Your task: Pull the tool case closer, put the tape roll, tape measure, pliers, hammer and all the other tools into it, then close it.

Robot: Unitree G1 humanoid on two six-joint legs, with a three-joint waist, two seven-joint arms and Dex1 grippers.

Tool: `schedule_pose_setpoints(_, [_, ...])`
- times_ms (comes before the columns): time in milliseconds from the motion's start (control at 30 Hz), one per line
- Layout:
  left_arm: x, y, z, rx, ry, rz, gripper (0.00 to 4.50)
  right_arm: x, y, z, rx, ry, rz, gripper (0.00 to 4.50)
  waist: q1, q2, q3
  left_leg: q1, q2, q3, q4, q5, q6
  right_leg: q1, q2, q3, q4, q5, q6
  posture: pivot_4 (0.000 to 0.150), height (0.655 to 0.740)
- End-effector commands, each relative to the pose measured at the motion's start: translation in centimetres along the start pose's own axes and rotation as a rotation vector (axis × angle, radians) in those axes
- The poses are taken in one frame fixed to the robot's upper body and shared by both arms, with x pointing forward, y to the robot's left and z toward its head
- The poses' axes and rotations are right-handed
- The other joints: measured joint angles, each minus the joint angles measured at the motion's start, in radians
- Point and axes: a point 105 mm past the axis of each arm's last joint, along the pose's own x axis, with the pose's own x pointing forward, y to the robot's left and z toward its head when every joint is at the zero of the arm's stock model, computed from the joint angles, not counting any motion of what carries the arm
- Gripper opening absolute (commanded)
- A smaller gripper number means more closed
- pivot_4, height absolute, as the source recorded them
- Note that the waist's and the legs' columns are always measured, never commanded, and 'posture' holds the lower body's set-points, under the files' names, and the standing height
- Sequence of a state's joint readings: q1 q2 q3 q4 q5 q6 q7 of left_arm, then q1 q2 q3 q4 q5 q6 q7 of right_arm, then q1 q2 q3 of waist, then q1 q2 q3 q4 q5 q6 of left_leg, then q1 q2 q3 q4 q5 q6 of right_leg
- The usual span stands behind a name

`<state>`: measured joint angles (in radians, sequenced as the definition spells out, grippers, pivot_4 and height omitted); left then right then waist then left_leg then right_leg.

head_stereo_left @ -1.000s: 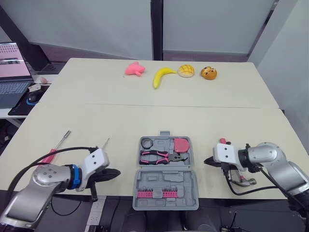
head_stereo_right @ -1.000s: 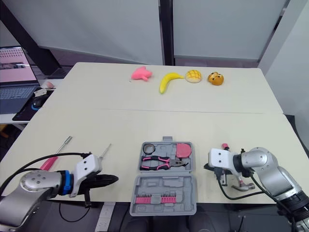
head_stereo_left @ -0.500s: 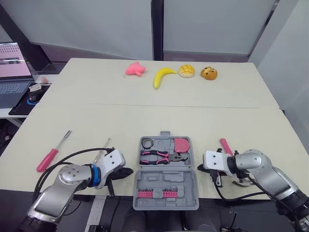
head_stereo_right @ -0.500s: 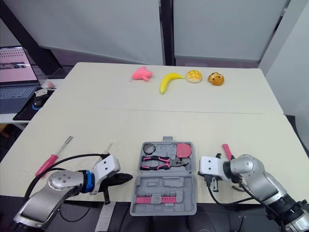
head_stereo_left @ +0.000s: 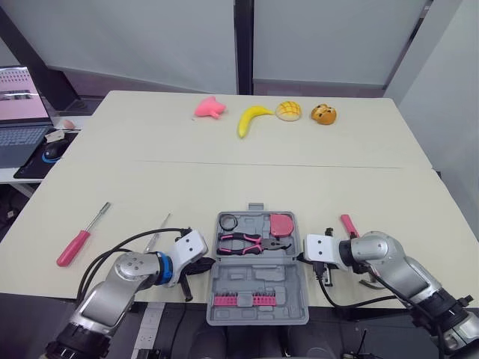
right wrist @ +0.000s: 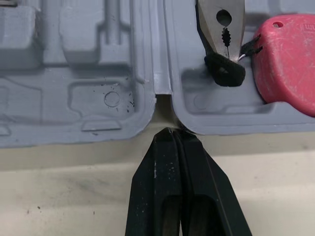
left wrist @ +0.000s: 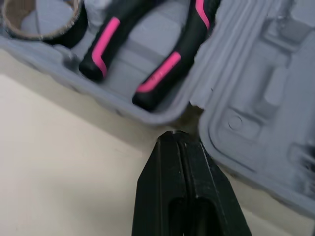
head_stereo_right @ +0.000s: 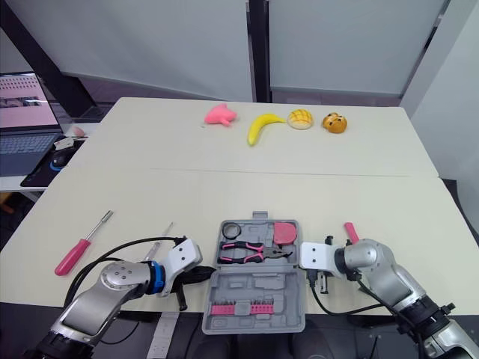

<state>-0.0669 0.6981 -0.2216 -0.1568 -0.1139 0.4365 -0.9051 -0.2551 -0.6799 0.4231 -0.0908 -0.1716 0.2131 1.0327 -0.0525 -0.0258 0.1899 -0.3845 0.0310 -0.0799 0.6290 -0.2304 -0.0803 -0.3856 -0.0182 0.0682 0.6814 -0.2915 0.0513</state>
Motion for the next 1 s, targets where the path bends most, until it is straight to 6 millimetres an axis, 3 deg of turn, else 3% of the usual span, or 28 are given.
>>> schedule_pose_setpoints(33, [1.0,-0.7,1.3,0.018,-0.033,-0.038,0.00,0.4,0.8,1.4,-0.004,-0.046,0.030,0.01,0.001,0.000,0.000,0.000,0.000,0.000,0.000,0.000,0.000,0.000,0.000,0.000,0.000,0.000,0.000,0.150,0.7400])
schedule_pose_setpoints(467, [2.0,0.6,2.4,0.067,-0.043,-0.039,0.00,0.5,-0.9,2.9,0.031,-0.078,-0.028,0.01,0.003,0.000,0.000,0.001,0.000,0.000,0.000,0.000,0.000,0.001,0.000,0.000,0.000,0.001,0.001,0.150,0.7400])
schedule_pose_setpoints(1000, [3.1,3.8,3.6,0.120,-0.052,0.006,0.00,1.0,-4.0,2.1,0.049,-0.057,-0.114,0.01,0.002,0.000,0.000,0.001,-0.001,0.000,0.000,0.000,0.000,0.001,0.000,0.000,0.000,0.002,0.001,0.150,0.7400])
